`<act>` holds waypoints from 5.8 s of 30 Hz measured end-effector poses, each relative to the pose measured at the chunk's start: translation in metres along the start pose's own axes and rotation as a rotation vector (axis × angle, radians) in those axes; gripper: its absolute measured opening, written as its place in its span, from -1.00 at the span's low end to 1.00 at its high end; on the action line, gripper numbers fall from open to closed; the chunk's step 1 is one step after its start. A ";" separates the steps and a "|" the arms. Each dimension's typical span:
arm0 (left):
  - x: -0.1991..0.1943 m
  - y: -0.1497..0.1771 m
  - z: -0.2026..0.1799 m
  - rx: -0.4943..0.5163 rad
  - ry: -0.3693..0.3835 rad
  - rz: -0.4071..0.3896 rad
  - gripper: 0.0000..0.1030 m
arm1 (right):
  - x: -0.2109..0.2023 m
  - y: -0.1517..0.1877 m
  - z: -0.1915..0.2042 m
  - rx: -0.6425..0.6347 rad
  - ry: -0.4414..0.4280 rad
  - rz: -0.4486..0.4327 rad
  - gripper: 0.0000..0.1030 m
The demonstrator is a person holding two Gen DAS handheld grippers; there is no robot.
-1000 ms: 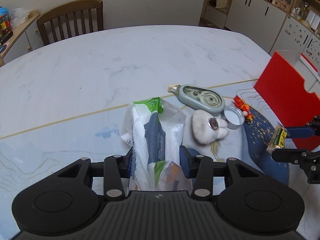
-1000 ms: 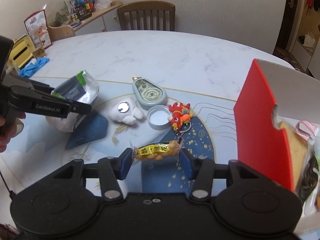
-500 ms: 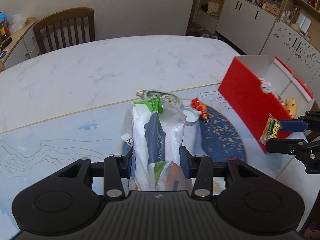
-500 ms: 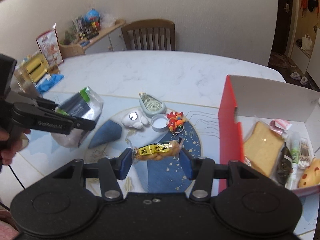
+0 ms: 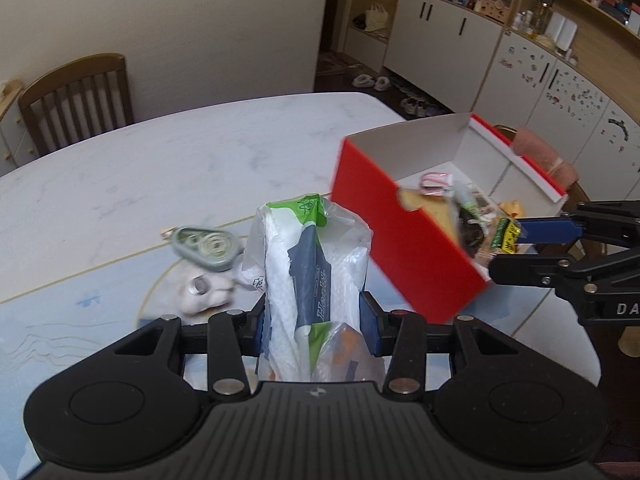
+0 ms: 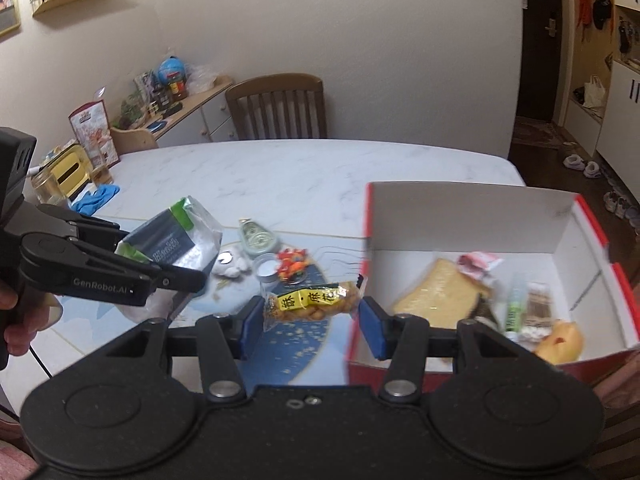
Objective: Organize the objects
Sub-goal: 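Carry the white bag and yellow snack packet into the red shoebox, then open both tools to release the bag and snack packet in the box, then move both tools back over the remaining items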
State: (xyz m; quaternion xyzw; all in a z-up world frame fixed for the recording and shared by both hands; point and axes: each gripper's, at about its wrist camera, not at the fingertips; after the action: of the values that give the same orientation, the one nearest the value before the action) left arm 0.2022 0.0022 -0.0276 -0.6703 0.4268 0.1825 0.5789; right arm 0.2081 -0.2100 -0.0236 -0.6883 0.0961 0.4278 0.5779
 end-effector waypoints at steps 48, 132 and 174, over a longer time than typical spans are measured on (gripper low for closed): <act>0.195 -0.106 -0.122 0.099 -0.115 0.184 -0.16 | 0.058 0.011 -0.181 -0.003 0.121 0.085 -0.02; 0.017 -0.044 -0.083 0.096 0.059 -0.085 0.58 | -0.012 0.000 -0.083 0.071 0.015 0.016 0.48; 0.030 0.034 0.113 0.136 -0.096 -0.073 0.98 | 0.107 -0.039 0.083 0.060 0.097 0.185 0.48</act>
State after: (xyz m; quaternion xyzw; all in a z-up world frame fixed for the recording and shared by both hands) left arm 0.2208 0.0976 -0.1007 -0.6350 0.3850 0.1637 0.6494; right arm 0.2589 -0.0863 -0.0674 -0.6788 0.1998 0.4426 0.5508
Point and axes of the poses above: each gripper's, at about its wrist camera, not at the fingertips, and x roughly the way its jaws point, z to its left, y to its underside, and after that the axes turned 11 degrees about y, right-handed
